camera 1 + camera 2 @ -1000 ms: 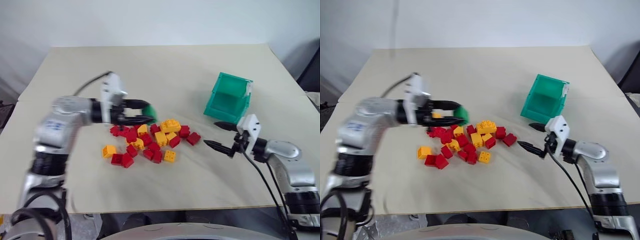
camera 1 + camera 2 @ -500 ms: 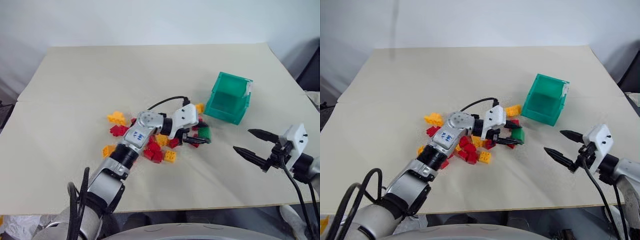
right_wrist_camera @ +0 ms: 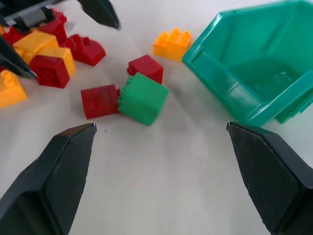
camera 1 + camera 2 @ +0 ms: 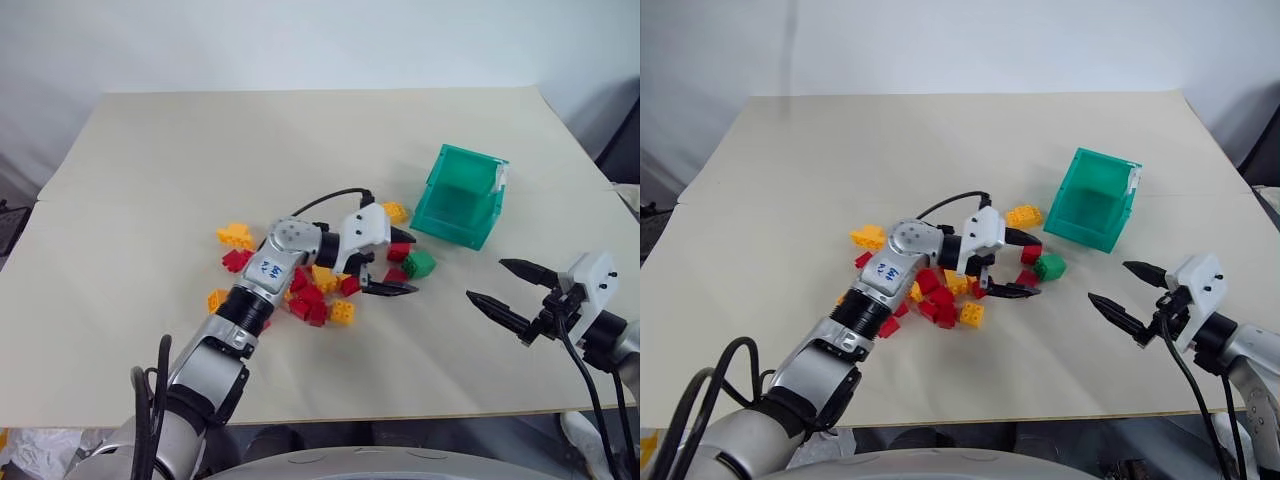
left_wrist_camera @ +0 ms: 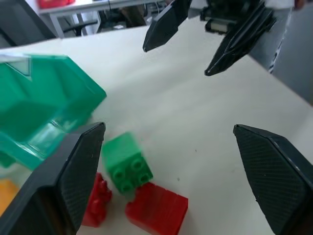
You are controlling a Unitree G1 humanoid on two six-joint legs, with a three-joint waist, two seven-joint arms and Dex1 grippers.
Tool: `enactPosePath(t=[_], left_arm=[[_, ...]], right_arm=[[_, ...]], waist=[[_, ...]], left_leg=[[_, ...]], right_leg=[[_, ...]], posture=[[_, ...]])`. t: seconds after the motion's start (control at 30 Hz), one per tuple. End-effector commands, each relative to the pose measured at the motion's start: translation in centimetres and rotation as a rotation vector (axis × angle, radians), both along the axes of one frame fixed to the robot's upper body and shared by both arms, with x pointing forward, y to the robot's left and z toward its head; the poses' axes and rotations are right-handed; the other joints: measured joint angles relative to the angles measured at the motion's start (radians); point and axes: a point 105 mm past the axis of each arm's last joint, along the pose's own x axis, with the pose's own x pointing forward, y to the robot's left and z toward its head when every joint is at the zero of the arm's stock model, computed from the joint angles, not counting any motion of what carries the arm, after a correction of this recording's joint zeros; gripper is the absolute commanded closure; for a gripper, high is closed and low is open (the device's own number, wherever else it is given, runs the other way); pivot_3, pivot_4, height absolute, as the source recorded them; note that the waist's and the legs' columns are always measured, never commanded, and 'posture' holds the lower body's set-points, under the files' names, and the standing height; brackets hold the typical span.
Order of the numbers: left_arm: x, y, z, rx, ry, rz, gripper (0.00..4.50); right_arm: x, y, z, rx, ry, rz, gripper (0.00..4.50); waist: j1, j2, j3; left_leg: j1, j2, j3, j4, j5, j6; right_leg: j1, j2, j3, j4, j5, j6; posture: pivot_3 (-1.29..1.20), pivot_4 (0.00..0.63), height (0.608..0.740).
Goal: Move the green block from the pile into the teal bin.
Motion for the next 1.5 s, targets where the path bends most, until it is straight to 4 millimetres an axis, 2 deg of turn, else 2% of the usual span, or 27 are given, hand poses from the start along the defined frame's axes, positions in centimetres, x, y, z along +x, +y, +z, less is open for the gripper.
enactPosePath(t=[0.03,0.2,0.33,0.43,0.53,0.6,0.7,0.77,0.9,1.1,1.2,1.3,1.47,1.5], left_arm=[[0.1,2.8,2.0,-0.061,-0.015,0.018,0.04],[0.3,7.9,3.5,-0.142,0.019,0.077,0.04],[0.0,14.1,2.5,-0.102,0.105,0.183,0.04],[-0.4,16.1,2.4,-0.086,0.073,0.225,0.04],[-0.5,17.5,2.7,-0.085,0.067,0.259,0.04],[-0.7,18.0,2.9,-0.104,0.082,0.259,0.04],[-2.1,19.1,3.1,-0.153,0.113,0.200,0.04],[-2.5,19.4,2.7,-0.144,0.130,0.210,0.04],[-2.9,19.6,2.0,-0.132,0.156,0.248,0.04],[-3.8,19.3,2.1,-0.161,0.144,0.249,0.04],[-4.3,19.6,2.1,-0.151,0.154,0.254,0.04],[-4.3,19.8,1.9,-0.142,0.155,0.273,0.04],[-4.3,19.7,1.9,-0.153,0.156,0.277,0.04],[-4.3,19.6,1.9,-0.153,0.155,0.276,0.01]], right_arm=[[-0.1,-0.5,1.0,-0.026,-0.021,0.002,0.00],[-1.2,-1.7,1.3,-0.058,0.017,-0.017,0.00],[-3.0,-3.6,2.1,-0.087,0.050,-0.091,0.00],[-3.8,-3.8,2.1,-0.088,0.087,-0.108,0.00],[-3.8,-3.8,1.4,-0.113,0.158,-0.156,0.00],[-3.4,-3.3,1.2,-0.101,0.170,-0.156,0.00],[-0.9,0.5,0.8,0.013,0.142,-0.103,0.00],[0.4,1.9,0.2,0.069,0.153,-0.106,0.00],[3.0,3.3,-0.8,0.164,0.162,-0.159,0.00],[6.9,4.8,-2.8,0.281,0.197,-0.219,0.00],[7.2,5.9,-3.2,0.309,0.228,-0.174,0.00],[6.6,7.4,-3.6,0.299,0.259,-0.095,0.00],[7.1,7.9,-3.6,0.299,0.241,-0.095,0.00],[7.4,7.9,-3.6,0.293,0.237,-0.107,0.19]], waist=[[-0.001,0.000,0.000],[0.003,0.000,0.000],[0.002,0.000,0.000],[0.002,0.000,0.000],[0.003,0.000,0.000],[0.001,-0.001,0.000],[-0.018,-0.004,-0.002],[-0.026,-0.004,-0.002],[-0.027,-0.003,-0.002],[-0.026,-0.004,-0.003],[-0.027,-0.004,-0.002],[-0.028,-0.004,-0.002],[-0.028,-0.004,-0.002],[-0.028,-0.004,-0.002]], left_leg=[[0.000,0.000,0.000,0.000,0.000,0.000],[0.000,0.000,0.000,0.001,0.000,0.000],[0.000,0.000,-0.001,0.000,0.000,0.000],[0.000,0.000,-0.001,0.000,0.000,0.000],[0.000,0.000,-0.001,0.002,0.000,0.000],[0.000,0.000,-0.001,0.002,0.000,0.000],[0.002,0.001,0.000,0.002,0.000,-0.001],[0.002,0.003,0.001,0.001,0.000,-0.002],[0.002,0.002,0.001,0.000,0.001,-0.004],[0.000,0.001,0.000,0.001,0.001,-0.003],[0.000,0.001,0.000,-0.002,0.001,-0.003],[0.000,0.002,0.000,-0.002,0.001,-0.003],[0.000,0.002,0.001,-0.002,0.001,-0.003],[0.000,0.002,0.001,-0.002,0.001,-0.003]], right_leg=[[0.000,0.000,0.000,0.000,0.000,0.000],[0.000,0.000,0.000,0.001,0.000,0.000],[0.000,0.000,0.000,0.000,0.000,0.000],[0.000,0.000,0.000,0.000,0.000,0.000],[0.001,-0.001,0.001,0.000,0.001,0.001],[0.001,-0.001,0.001,0.001,0.001,0.001],[0.001,-0.001,0.002,0.001,0.001,0.000],[0.001,0.000,0.001,0.002,0.001,-0.002],[-0.001,0.001,0.001,0.003,0.000,-0.004],[-0.001,0.000,0.001,0.001,0.001,-0.003],[-0.001,0.000,0.001,0.001,0.001,-0.004],[-0.002,0.001,0.000,0.001,0.000,-0.004],[-0.002,0.000,0.000,0.001,0.000,-0.004],[-0.002,0.001,0.000,0.001,0.000,-0.004]], posture=[[0.00,0.150,0.740],[0.00,0.150,0.740],[0.00,0.150,0.740],[0.00,0.150,0.740],[0.00,0.150,0.740],[0.00,0.150,0.740],[0.00,0.150,0.740],[0.00,0.150,0.740],[0.00,0.150,0.740],[0.00,0.150,0.740],[0.00,0.150,0.740],[0.00,0.150,0.740],[0.00,0.150,0.740],[0.00,0.150,0.740]])
